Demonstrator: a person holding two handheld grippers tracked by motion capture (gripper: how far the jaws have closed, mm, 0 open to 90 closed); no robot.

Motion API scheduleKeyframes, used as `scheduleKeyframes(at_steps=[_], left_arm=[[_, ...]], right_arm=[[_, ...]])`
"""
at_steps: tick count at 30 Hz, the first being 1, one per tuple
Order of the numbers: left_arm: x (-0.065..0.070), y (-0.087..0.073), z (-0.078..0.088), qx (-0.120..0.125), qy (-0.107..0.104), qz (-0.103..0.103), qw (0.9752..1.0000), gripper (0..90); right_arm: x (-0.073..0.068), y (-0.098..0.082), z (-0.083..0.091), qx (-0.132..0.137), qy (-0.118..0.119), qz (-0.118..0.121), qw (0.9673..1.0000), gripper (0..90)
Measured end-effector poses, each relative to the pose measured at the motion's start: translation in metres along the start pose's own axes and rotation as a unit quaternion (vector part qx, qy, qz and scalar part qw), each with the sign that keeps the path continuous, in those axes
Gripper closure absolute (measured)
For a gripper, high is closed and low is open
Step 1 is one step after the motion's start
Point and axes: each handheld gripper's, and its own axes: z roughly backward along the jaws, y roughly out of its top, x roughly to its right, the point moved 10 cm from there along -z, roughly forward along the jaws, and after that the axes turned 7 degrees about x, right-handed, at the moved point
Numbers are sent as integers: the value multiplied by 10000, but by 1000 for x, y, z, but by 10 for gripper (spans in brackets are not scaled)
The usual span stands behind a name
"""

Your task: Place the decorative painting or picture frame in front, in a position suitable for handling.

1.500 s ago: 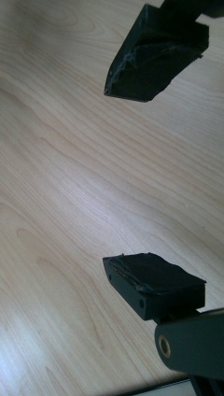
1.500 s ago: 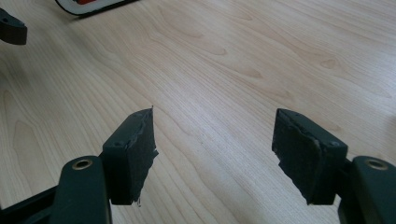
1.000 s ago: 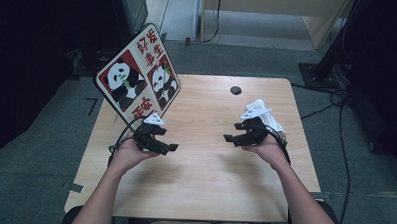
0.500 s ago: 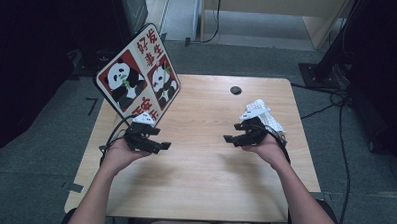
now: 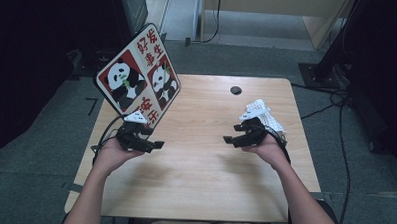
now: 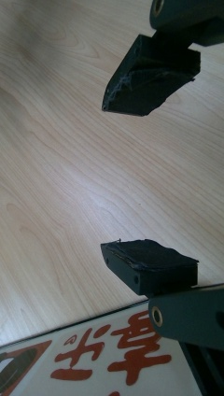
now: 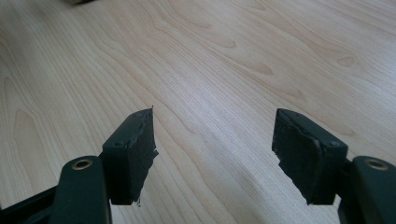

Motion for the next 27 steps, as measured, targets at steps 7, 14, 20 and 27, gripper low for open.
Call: scheduleKeyframes(at_steps=[7, 14, 20, 27], left_arm=[[-5, -2, 8, 24, 6, 67, 10000, 282], [-12, -5, 18, 50, 52, 155, 9999, 297], [-18, -6, 25, 134, 119, 237, 9996, 310], [-27, -10, 37, 155, 189, 316, 9992, 314]], right_arm=[[-1, -1, 0, -13, 31, 29, 10000, 312], [-1, -2, 0, -49, 19, 43, 10000, 315], [4, 0, 1, 34, -136, -70, 9999, 318], [3, 0, 2, 34, -90, -95, 9999, 337]])
